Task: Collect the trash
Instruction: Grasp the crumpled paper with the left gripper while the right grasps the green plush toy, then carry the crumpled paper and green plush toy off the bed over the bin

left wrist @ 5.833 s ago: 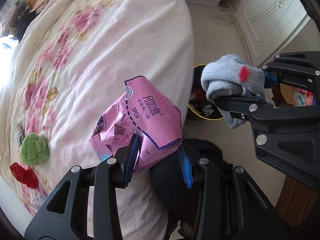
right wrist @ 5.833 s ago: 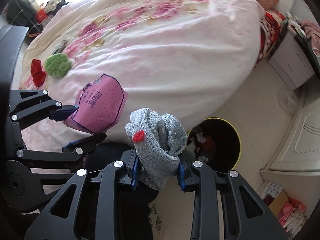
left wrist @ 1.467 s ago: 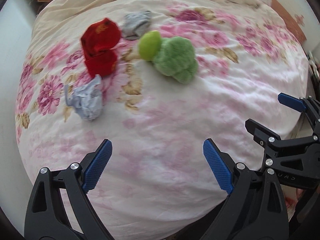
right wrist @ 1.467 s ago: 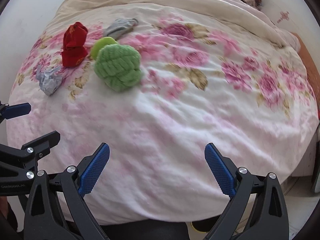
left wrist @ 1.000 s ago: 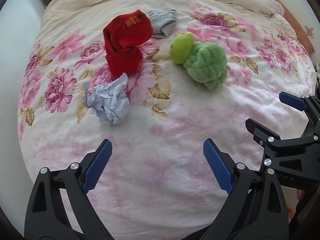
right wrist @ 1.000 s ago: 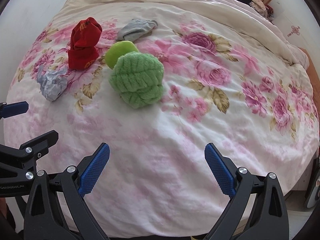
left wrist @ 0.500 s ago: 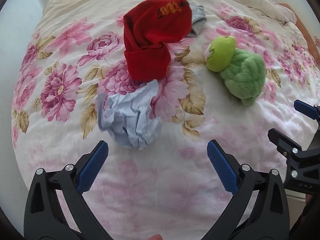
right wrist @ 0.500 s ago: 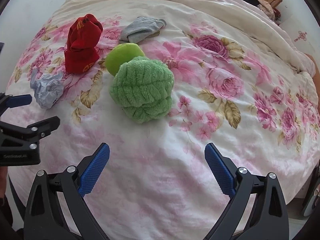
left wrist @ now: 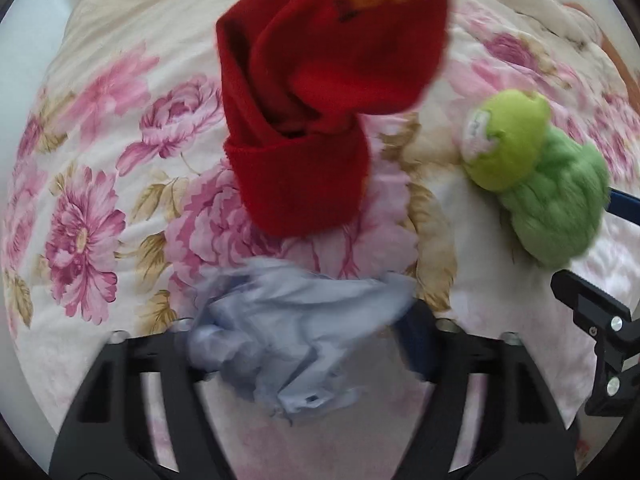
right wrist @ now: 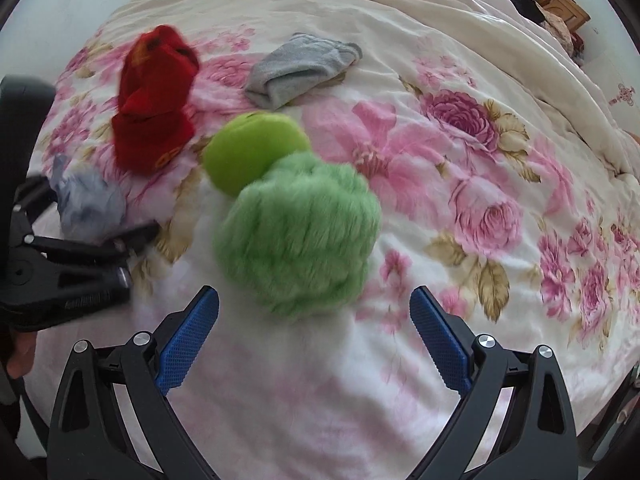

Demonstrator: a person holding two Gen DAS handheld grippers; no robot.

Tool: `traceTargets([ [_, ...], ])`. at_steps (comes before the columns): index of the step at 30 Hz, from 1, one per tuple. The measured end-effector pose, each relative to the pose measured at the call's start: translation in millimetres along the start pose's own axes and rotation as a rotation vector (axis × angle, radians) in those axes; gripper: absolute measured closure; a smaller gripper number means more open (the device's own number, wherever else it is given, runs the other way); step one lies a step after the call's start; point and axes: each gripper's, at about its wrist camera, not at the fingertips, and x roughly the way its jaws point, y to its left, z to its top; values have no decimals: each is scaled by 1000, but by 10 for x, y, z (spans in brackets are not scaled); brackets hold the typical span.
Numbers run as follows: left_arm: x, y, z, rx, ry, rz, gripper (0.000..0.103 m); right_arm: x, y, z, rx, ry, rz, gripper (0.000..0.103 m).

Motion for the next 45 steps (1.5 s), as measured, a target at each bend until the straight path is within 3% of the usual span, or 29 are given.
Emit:
traceTargets([
  [1, -8, -6, 19, 0, -3, -7, 53, 33, -8, 36, 1, 2, 5, 11],
  [2, -30, -31, 38, 11, -10, -5, 54, 63, -12, 67, 2, 4, 13, 11],
  [10, -61, -100, 56, 21, -17, -5, 55, 237, 93, 227, -48, 21, 55, 11],
  [15, -58, 13, 83, 13, -11, -23, 55, 411, 200, 376, -102, 11, 9, 11],
  [18, -79, 36, 50, 0, -5, -28, 56, 521, 167, 391, -79, 30, -5, 24],
  [20, -141, 75, 0, 2, -5, -29, 57, 467, 121, 359, -47, 18, 12, 25],
  [31, -515, -196, -353, 64, -4, -61, 57, -8, -76, -120, 37, 1, 88, 26],
  [45, -863, -982, -807, 207, -5, -66, 57, -564, -329, -1146, 146, -6, 55, 25],
])
